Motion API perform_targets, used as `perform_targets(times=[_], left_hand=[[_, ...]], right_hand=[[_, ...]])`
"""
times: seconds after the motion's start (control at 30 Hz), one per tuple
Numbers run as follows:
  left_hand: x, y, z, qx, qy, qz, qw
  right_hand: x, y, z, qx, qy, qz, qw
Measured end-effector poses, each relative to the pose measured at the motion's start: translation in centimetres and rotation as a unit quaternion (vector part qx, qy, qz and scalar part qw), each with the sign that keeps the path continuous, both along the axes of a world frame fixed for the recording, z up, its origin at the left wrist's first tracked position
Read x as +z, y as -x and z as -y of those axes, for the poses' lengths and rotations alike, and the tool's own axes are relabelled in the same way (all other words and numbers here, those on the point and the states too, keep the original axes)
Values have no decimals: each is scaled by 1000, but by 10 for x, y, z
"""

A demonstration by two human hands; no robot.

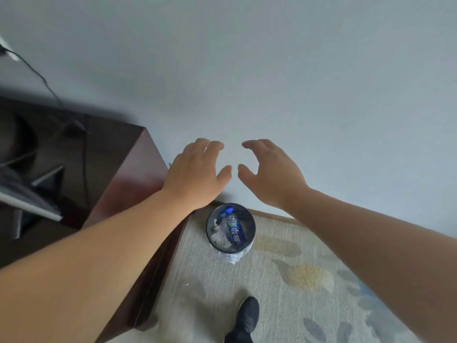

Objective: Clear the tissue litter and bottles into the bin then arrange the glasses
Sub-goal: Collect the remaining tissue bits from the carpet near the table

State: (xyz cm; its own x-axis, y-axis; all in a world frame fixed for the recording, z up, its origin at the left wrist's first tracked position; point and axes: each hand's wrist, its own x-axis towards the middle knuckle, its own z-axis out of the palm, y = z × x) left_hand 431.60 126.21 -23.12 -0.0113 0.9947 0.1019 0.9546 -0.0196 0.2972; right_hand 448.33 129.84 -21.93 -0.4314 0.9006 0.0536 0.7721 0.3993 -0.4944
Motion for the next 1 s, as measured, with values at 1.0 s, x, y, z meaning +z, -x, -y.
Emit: perform_targets(times=[1.0], left_hand=[[252, 58, 489, 344, -141, -115, 921]], right_hand=[[235, 118, 357, 341, -149, -117, 921]])
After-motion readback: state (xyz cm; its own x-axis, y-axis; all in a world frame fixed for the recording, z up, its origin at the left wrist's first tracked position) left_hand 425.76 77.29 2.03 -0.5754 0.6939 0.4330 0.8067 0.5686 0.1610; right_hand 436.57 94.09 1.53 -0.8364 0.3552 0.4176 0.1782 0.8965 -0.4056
